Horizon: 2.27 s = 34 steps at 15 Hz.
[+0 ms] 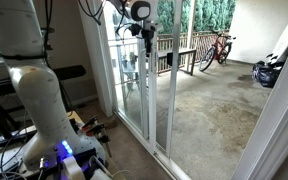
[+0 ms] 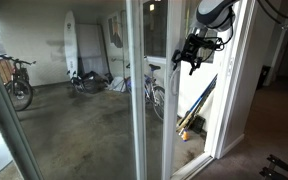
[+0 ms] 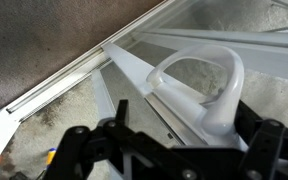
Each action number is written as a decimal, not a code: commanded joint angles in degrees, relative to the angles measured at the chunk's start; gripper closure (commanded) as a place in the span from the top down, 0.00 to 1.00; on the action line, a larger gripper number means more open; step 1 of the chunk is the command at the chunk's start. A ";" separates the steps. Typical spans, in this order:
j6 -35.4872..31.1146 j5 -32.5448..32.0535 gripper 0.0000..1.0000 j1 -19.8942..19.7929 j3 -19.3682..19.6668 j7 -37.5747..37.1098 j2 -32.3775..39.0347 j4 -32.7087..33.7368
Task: Slide the glass door to the right
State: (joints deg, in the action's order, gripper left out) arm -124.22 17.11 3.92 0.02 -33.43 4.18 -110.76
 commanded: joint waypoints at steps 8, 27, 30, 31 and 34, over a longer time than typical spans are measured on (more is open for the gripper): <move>-0.68 -1.77 1.00 -6.11 4.93 0.73 -4.58 -5.86; -2.68 -5.49 1.00 -13.92 11.85 13.82 -0.07 -5.20; -2.83 -5.10 1.00 -15.51 13.37 15.96 -0.61 -5.50; -2.89 -5.20 1.00 -16.03 13.84 16.50 -0.80 -5.67; -2.95 -4.86 1.00 -17.57 15.24 17.53 -0.56 -5.29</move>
State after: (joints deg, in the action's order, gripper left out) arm -127.10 13.38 -9.69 12.42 -20.19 2.79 -114.68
